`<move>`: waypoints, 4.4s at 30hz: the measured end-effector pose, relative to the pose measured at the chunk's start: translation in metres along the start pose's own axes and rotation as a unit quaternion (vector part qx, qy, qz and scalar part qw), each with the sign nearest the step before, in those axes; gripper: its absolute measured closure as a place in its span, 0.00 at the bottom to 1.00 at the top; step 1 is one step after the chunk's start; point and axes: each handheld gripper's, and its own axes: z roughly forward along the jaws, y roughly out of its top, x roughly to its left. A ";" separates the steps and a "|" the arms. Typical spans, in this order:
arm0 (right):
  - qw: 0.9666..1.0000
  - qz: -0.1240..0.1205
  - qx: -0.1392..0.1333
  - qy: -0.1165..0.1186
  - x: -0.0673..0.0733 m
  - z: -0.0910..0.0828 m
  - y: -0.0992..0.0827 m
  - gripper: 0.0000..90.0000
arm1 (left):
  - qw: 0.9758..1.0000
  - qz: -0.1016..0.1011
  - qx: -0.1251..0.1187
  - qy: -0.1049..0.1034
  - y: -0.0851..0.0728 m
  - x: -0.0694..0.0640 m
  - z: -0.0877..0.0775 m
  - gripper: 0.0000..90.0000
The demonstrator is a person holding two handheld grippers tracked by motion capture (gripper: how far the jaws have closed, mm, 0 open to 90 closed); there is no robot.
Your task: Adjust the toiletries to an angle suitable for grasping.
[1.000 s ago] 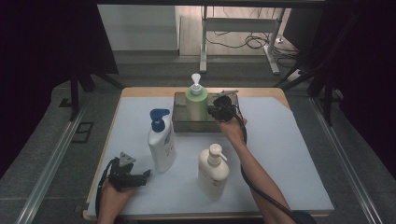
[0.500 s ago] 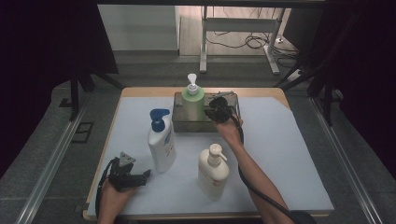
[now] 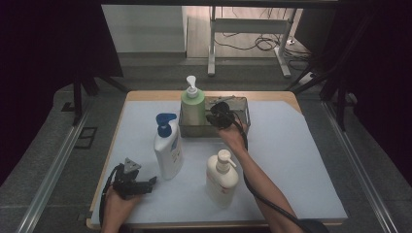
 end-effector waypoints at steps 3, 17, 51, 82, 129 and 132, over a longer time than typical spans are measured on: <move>1.000 -0.001 0.000 0.003 0.002 0.002 0.001 0.99 | 1.000 0.000 0.000 0.000 0.000 0.000 0.000 0.14; 1.000 -0.005 0.001 0.019 0.008 0.005 0.002 0.99 | 1.000 0.000 0.000 0.000 0.000 0.000 0.000 0.14; 0.998 -0.041 -0.022 0.049 0.005 -0.037 0.001 0.51 | 1.000 0.000 0.000 0.000 0.000 0.000 0.000 0.14; 0.996 -0.073 -0.024 0.055 -0.002 -0.082 -0.024 0.05 | 1.000 0.000 0.000 0.001 0.000 0.000 0.000 0.14; 0.998 -0.056 -0.010 0.030 -0.031 -0.157 -0.123 0.00 | 1.000 0.001 0.000 0.001 0.000 0.000 0.000 0.14; 0.998 -0.054 -0.010 0.026 -0.032 -0.159 -0.131 0.00 | 1.000 0.000 0.000 0.001 0.000 -0.001 0.000 0.14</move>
